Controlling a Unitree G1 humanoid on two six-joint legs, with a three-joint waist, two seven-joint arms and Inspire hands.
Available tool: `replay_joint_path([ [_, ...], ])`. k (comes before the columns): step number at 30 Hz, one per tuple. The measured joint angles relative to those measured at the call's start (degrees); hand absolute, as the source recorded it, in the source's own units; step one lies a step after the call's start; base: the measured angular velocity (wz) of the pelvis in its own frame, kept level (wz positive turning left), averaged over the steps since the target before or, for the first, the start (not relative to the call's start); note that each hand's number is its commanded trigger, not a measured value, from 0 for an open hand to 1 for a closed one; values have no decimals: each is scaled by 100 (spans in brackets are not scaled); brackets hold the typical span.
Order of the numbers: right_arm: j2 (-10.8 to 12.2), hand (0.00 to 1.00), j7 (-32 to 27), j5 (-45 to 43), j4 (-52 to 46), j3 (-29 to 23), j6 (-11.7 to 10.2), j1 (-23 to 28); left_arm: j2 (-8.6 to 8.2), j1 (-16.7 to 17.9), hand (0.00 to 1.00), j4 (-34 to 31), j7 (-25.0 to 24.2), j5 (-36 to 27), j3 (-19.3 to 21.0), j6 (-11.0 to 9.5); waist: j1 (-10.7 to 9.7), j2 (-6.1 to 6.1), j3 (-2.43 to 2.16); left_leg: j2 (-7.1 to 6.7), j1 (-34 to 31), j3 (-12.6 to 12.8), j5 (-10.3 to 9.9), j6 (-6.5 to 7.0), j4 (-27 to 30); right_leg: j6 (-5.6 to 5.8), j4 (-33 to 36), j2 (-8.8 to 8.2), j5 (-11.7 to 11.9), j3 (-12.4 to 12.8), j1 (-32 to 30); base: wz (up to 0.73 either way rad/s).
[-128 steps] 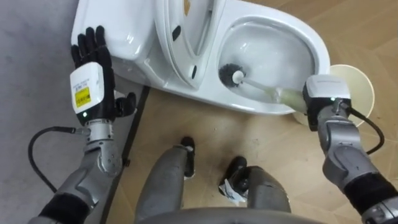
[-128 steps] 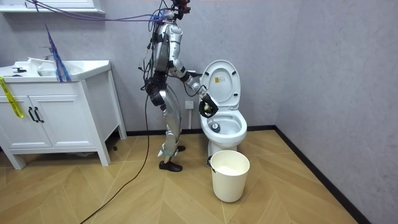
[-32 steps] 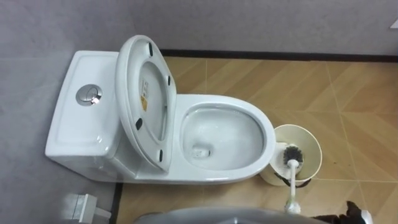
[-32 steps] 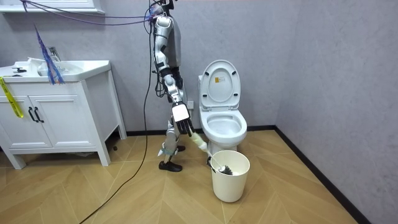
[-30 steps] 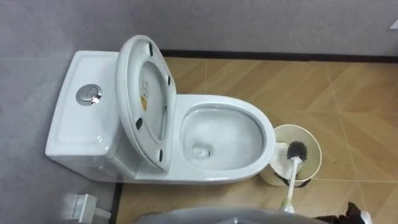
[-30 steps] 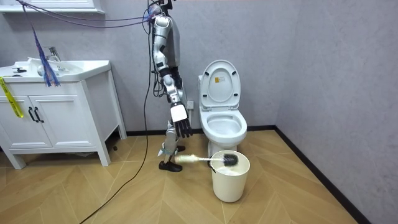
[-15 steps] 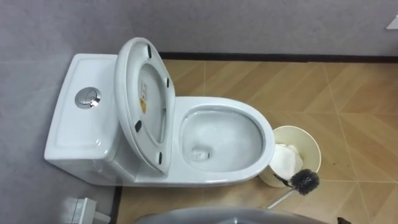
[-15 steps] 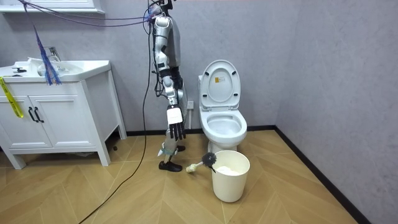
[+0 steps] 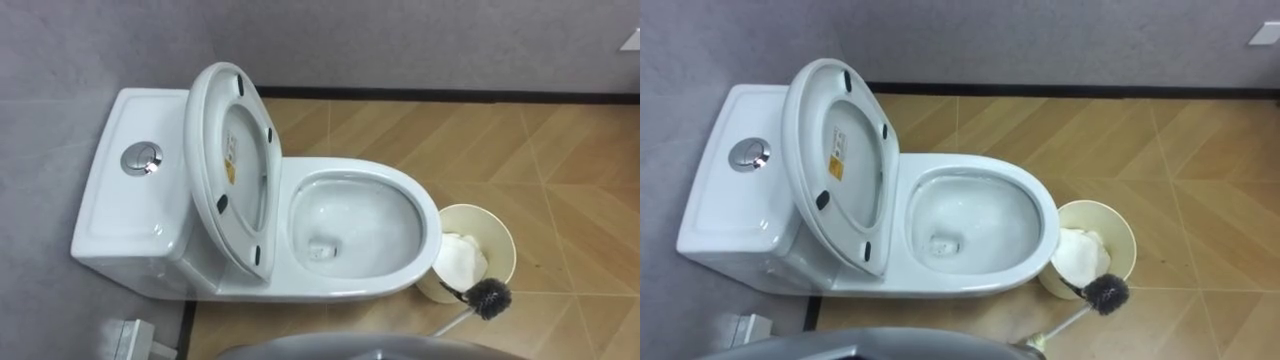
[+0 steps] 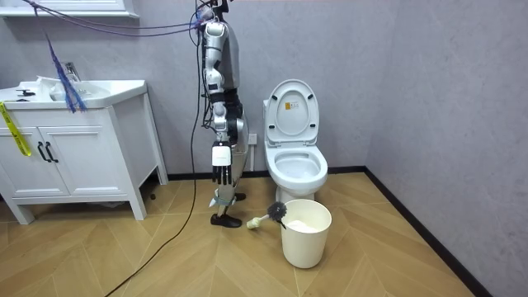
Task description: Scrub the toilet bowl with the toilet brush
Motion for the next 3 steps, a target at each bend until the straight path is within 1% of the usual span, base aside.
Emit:
replay_joint_path([
  [3,1,0,138,-1,-4,27,115,-5,0,-59,0,9,-133,354,-7,113,6,38,-20,2,7,-21,0,0,-15,0,9,4,0,6,1,0],
])
